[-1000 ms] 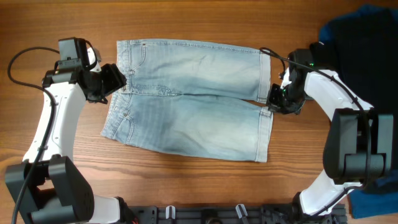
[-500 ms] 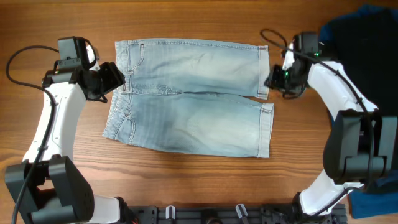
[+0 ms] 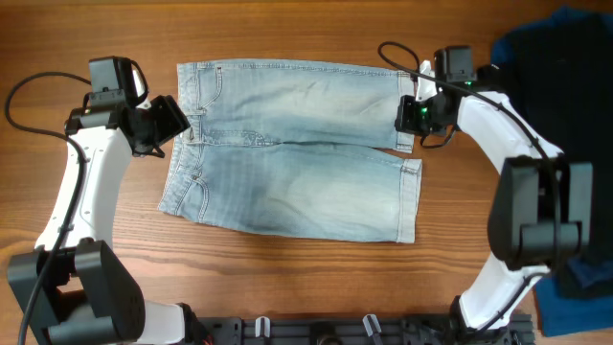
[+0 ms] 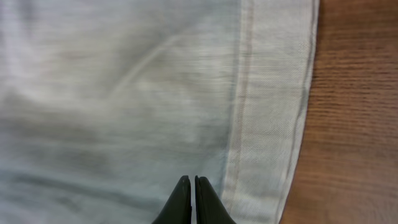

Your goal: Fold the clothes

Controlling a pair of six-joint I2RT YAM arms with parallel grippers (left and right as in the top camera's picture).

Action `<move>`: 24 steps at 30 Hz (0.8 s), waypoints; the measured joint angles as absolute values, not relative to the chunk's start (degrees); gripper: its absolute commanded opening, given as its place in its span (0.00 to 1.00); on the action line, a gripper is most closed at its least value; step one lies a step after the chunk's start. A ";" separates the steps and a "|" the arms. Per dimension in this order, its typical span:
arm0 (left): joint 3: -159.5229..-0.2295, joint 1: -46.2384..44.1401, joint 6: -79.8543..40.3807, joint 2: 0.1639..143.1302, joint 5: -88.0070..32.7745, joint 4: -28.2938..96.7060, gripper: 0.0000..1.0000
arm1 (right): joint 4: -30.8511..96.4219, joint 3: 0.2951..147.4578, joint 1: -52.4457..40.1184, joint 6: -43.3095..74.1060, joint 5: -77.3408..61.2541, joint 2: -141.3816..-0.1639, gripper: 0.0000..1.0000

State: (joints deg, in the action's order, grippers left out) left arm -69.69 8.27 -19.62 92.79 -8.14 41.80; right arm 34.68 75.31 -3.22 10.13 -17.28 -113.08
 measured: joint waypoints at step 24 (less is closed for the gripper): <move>-69.67 8.27 -19.64 96.99 -6.04 44.01 0.67 | 37.60 80.03 -3.36 8.64 -5.54 -117.43 0.26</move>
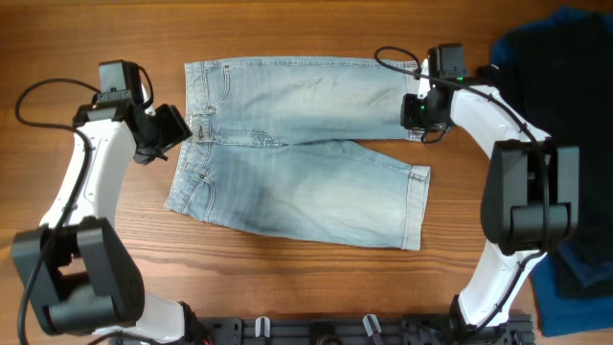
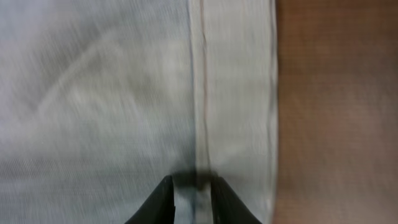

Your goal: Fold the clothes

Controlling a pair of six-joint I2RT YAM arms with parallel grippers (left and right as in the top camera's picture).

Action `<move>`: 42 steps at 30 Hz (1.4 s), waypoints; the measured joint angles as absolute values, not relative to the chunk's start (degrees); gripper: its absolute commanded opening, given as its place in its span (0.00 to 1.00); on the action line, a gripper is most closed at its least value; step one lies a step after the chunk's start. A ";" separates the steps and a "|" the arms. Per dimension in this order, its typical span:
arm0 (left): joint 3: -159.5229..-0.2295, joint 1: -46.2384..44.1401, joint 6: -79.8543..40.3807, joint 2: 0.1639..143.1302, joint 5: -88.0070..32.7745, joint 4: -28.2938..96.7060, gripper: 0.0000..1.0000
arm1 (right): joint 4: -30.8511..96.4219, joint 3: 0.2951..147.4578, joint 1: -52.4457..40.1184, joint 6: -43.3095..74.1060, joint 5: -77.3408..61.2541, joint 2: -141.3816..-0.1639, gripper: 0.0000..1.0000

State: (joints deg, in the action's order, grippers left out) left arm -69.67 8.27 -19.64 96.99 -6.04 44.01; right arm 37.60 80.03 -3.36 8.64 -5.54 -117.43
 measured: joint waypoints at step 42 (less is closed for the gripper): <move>-69.54 8.27 -22.00 90.15 -5.85 52.03 0.63 | 46.83 66.50 -3.16 16.51 -8.95 -106.52 0.16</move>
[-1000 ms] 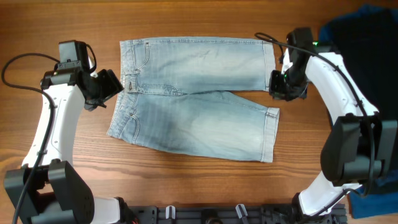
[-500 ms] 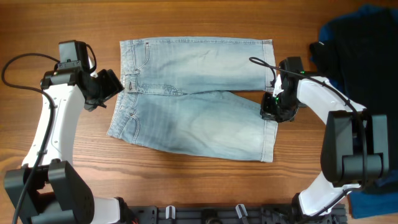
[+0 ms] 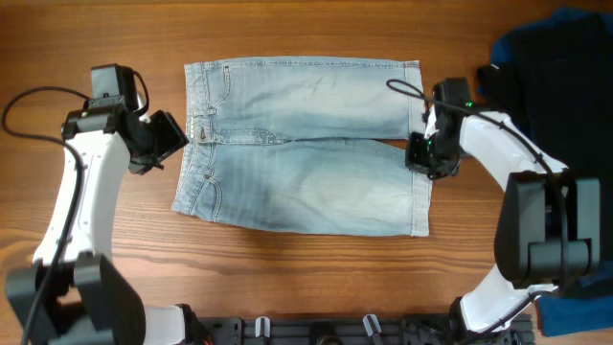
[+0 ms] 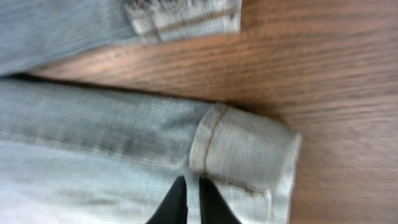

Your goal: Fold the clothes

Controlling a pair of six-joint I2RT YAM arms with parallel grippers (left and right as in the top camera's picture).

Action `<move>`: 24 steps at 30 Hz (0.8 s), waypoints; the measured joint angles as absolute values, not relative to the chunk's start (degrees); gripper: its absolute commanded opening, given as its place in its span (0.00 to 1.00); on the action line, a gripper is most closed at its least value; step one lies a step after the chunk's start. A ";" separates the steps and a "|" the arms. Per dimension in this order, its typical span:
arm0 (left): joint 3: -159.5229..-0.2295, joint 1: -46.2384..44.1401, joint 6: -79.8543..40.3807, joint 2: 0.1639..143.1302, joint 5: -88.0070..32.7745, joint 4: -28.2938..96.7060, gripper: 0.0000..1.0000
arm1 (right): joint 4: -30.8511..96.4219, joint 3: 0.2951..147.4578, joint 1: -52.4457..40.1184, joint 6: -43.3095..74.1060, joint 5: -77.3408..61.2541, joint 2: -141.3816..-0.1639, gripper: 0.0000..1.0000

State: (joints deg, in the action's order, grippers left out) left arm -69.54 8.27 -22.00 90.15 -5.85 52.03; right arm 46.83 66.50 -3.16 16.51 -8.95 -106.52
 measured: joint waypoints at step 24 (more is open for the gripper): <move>-61.30 5.54 -25.65 71.55 -5.80 61.43 0.78 | 61.43 49.58 -3.05 30.48 -11.16 -87.94 0.56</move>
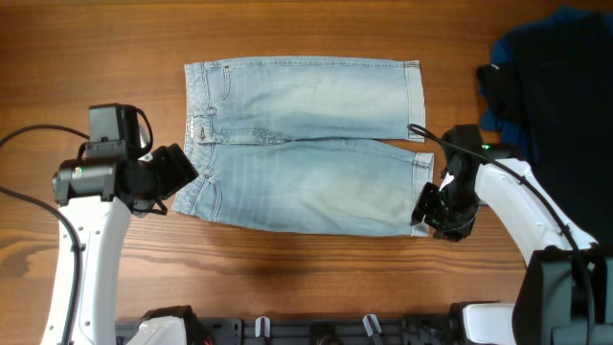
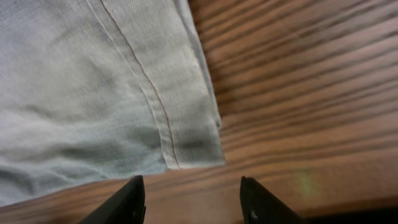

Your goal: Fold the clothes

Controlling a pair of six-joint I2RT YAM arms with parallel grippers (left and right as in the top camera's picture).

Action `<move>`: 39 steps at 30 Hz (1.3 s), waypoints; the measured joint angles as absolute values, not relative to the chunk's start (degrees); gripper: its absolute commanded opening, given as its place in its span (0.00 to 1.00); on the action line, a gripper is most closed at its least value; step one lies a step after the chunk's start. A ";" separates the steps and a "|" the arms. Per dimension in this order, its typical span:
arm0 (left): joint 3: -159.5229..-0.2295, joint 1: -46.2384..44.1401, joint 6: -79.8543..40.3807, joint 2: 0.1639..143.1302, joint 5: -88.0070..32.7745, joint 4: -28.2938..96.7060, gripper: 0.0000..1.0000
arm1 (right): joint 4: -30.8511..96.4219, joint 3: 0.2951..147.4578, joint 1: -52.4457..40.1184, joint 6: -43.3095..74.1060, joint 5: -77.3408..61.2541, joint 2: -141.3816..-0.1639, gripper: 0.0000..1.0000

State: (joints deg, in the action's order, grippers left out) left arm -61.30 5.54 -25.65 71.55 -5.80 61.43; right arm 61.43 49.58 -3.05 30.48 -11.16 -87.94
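Light blue denim shorts [image 1: 306, 144] lie flat on the wooden table [image 1: 306, 278], waistband to the left, both legs side by side pointing right. My right gripper [image 1: 427, 213] sits at the near leg's hem corner [image 2: 193, 134]. In the right wrist view the right gripper [image 2: 193, 202] is open, with bare wood between its fingers [image 2: 130, 199] and the hem corner just ahead of them. My left gripper [image 1: 182, 175] is at the near end of the waistband, at the cloth's left edge; its jaws are too small to read.
A pile of dark blue clothes [image 1: 556, 77] lies at the table's right side, close behind the right arm. Black cables [image 1: 29, 144] trail from both arms. A dark rail [image 1: 316, 331] runs along the table's front edge.
My right gripper was shut at the top of the near leg's hem; it now stands open at that hem's lower corner. My left gripper has moved toward the front, down along the waistband.
At first the shorts lay skewed with the legs splayed, my right gripper shut at the far leg's hem. Then the far leg sat farther back. Later the shorts lay straight with legs together, and now both grippers are at the near edge.
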 measured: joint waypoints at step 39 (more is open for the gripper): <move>-58.48 5.54 -28.21 75.02 -4.34 62.08 0.73 | 45.74 38.37 -2.79 38.54 -16.25 -87.13 0.05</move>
State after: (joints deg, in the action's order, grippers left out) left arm -58.48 5.54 -28.21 75.02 -4.34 62.08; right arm 45.74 38.37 -2.79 38.54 -16.25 -87.13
